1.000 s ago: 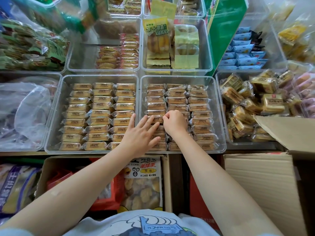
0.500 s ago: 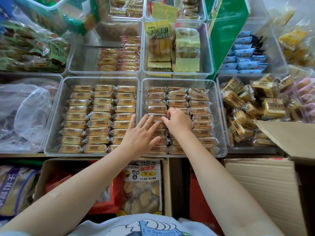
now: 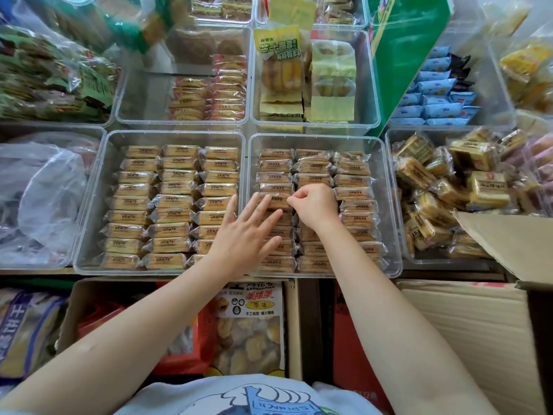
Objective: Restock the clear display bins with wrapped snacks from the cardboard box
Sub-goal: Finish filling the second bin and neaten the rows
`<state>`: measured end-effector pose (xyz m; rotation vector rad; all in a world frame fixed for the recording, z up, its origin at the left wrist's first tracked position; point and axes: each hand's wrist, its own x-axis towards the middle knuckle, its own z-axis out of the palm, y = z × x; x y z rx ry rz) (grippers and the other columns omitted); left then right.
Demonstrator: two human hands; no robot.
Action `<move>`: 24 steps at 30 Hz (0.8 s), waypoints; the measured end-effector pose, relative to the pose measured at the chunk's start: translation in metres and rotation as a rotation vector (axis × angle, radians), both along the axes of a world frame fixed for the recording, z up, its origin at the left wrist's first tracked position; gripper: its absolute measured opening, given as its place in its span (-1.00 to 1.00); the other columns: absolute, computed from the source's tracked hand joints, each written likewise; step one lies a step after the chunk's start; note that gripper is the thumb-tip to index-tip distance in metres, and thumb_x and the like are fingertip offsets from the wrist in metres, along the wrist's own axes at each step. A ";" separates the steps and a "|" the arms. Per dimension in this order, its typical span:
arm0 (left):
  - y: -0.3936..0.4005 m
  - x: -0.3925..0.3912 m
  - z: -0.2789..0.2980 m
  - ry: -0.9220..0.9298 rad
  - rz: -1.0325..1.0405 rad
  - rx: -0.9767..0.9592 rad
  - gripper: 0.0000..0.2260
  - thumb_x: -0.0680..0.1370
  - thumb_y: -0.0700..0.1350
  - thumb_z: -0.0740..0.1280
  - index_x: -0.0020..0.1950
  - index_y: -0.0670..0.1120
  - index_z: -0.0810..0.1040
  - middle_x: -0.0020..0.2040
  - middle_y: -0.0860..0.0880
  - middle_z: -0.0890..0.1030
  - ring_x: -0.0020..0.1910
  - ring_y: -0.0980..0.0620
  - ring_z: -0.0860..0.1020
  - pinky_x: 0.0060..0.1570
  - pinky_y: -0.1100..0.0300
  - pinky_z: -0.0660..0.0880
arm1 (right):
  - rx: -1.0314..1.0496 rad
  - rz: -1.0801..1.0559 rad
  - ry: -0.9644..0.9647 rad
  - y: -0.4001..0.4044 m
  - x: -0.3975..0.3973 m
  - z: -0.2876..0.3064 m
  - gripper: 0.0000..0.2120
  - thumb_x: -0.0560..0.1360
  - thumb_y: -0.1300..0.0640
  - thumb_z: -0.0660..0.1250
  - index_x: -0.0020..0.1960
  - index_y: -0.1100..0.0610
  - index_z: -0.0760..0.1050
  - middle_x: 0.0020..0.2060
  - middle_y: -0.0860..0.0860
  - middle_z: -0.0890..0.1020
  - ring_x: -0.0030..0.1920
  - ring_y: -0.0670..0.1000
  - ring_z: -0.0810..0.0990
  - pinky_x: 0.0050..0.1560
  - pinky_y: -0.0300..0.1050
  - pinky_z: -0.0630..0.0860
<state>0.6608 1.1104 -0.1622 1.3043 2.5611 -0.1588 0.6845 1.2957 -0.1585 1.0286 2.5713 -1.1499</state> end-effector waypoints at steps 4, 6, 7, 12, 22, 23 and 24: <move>0.006 0.000 -0.001 -0.014 -0.014 -0.046 -0.30 0.56 0.31 -0.38 0.65 0.10 -0.04 0.66 -0.06 -0.01 0.63 -0.06 -0.12 0.52 -0.25 -0.32 | 0.054 0.054 -0.073 0.000 0.001 -0.003 -0.85 0.54 0.03 0.41 -0.11 0.06 0.70 -0.09 -0.02 0.71 -0.04 0.03 0.64 -0.04 -0.10 0.54; 0.007 0.001 -0.002 -0.013 -0.017 -0.062 -0.31 0.56 0.31 -0.39 0.65 0.10 -0.07 0.66 -0.06 -0.01 0.64 -0.06 -0.10 0.51 -0.25 -0.33 | 0.060 0.079 -0.080 0.001 0.001 -0.003 -0.84 0.55 0.02 0.40 -0.09 0.08 0.71 -0.07 -0.01 0.71 -0.02 0.03 0.63 -0.02 -0.09 0.54; 0.008 0.000 -0.001 -0.011 -0.018 -0.069 -0.32 0.57 0.31 -0.39 0.65 0.10 -0.07 0.66 -0.06 0.00 0.64 -0.06 -0.09 0.52 -0.25 -0.33 | 0.057 0.096 -0.084 0.002 0.001 -0.003 -0.83 0.55 0.02 0.40 -0.08 0.08 0.71 -0.07 -0.01 0.71 -0.02 0.03 0.63 0.00 -0.06 0.56; 0.012 -0.006 0.002 -0.029 -0.029 -0.078 -0.37 0.61 0.29 -0.31 0.65 0.10 -0.03 0.66 -0.06 0.05 0.64 -0.07 -0.03 0.52 -0.25 -0.31 | 0.130 0.025 0.011 0.011 -0.005 0.005 -0.81 0.58 -0.03 0.33 -0.05 0.06 0.64 -0.14 -0.04 0.66 -0.09 0.01 0.60 -0.22 -0.14 0.44; 0.023 -0.021 0.000 0.002 -0.012 -0.073 -0.37 0.63 0.30 -0.24 0.66 0.05 -0.07 0.66 -0.08 -0.04 0.64 -0.06 -0.10 0.52 -0.25 -0.33 | 0.393 0.214 -0.120 0.005 -0.025 -0.001 -0.65 0.59 -0.17 0.28 0.18 0.10 0.48 0.09 0.06 0.57 0.04 0.13 0.60 -0.15 -0.06 0.44; 0.023 -0.021 -0.002 0.005 -0.013 -0.070 -0.37 0.64 0.30 -0.26 0.66 0.05 -0.07 0.66 -0.08 -0.03 0.64 -0.06 -0.10 0.52 -0.25 -0.33 | 0.423 0.233 -0.127 0.004 -0.024 -0.001 -0.65 0.60 -0.17 0.28 0.17 0.10 0.50 0.09 0.06 0.57 0.05 0.14 0.61 -0.15 -0.05 0.44; 0.022 -0.021 -0.004 0.010 -0.012 -0.061 -0.38 0.64 0.29 -0.27 0.65 0.06 -0.07 0.66 -0.08 -0.01 0.64 -0.06 -0.09 0.52 -0.26 -0.32 | 0.445 0.250 -0.134 0.004 -0.024 -0.001 -0.66 0.60 -0.16 0.27 0.16 0.10 0.52 0.09 0.06 0.57 0.04 0.13 0.61 -0.15 -0.06 0.44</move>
